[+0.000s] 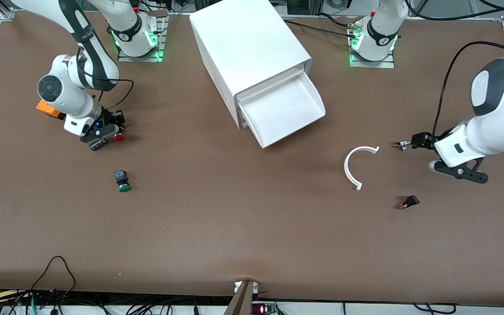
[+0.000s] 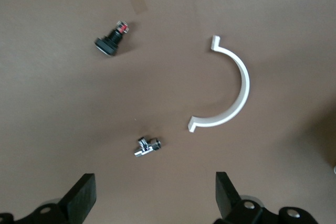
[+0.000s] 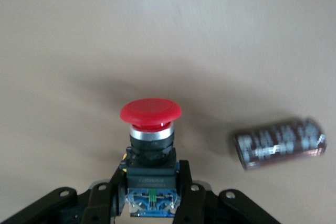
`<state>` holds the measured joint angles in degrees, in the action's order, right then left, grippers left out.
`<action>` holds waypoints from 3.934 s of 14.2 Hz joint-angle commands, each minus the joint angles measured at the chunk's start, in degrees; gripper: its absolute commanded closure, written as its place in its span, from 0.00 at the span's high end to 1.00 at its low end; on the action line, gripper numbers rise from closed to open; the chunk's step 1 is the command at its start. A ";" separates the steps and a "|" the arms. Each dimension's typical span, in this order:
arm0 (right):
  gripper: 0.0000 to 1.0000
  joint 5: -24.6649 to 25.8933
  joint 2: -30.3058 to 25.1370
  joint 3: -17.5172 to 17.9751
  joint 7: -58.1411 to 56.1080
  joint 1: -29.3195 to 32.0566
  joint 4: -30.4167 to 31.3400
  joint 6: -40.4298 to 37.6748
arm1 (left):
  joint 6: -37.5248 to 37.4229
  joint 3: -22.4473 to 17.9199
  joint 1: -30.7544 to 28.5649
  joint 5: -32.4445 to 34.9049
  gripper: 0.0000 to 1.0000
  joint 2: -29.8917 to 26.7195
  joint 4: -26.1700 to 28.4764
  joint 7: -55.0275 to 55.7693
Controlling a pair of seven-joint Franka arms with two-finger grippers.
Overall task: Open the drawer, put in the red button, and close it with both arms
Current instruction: 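Carry the red button with the right gripper over the open drawer, then lower the red button into the drawer and open the right gripper, then push the drawer shut with the left gripper while the right gripper withdraws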
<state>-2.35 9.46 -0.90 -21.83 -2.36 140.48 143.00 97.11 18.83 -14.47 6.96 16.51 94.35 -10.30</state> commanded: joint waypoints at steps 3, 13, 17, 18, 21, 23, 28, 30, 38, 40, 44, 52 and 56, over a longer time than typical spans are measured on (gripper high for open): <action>0.00 -0.64 0.64 8.45 15.73 -1.50 -21.78 -25.43 | -1.83 -0.20 -0.38 0.69 1.00 1.24 -1.44 -0.51; 0.00 -9.17 13.54 9.61 56.41 -24.07 -57.21 -40.08 | -2.01 -0.38 -1.00 -0.01 1.00 1.94 -1.44 -0.16; 0.00 -8.20 23.48 9.43 74.09 -33.48 -70.58 -38.33 | -2.01 -0.38 -1.00 -0.01 1.00 1.94 -1.53 -0.16; 0.00 -8.11 24.98 9.34 76.82 -34.89 -72.52 -36.93 | -2.01 -0.38 -0.91 -0.01 1.00 1.94 -1.45 -0.16; 0.00 -4.00 27.71 9.25 83.24 -39.46 -73.94 -33.24 | -2.01 -0.29 -0.91 -0.01 1.00 1.94 -1.45 -0.16; 0.00 -2.14 28.94 9.25 87.03 -41.58 -73.60 -32.87 | -1.92 -0.37 -1.00 -0.01 1.00 1.94 -1.44 -0.16; 0.00 -0.47 31.41 9.34 94.59 -44.04 -73.07 -32.96 | -2.01 -0.38 -1.00 -0.01 1.00 1.94 -1.44 -0.25; 0.00 -0.73 31.76 9.34 94.95 -44.04 -72.28 -32.96 | -2.01 -0.38 -1.00 -0.01 1.00 1.95 -1.44 -0.25; 1.00 -0.47 31.06 8.12 97.25 -43.26 -70.95 -33.39 | -1.92 -0.38 -0.82 -0.01 1.00 1.94 -1.62 -0.34; 1.00 -0.47 30.10 6.01 96.54 -42.82 -72.53 -34.10 | -1.92 -0.29 -0.82 -0.10 1.00 2.03 -1.53 -0.25; 1.00 -0.64 27.30 0.04 82.08 -40.37 -76.67 -40.07 | -1.22 -0.03 -1.18 -6.77 1.00 3.26 -0.83 16.29; 1.00 -1.52 18.24 -0.24 54.13 -24.73 -76.14 -51.57 | 16.33 9.80 3.57 -6.52 1.00 3.09 9.52 53.86; 1.00 -3.19 5.86 -0.24 33.57 -14.88 -62.03 -51.24 | 28.37 14.21 5.93 -6.26 1.00 3.26 16.55 63.98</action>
<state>-4.16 24.35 -2.09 20.58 -21.66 67.32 90.83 120.41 32.03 -9.64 0.29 20.76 106.98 49.47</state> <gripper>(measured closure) 0.000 0.000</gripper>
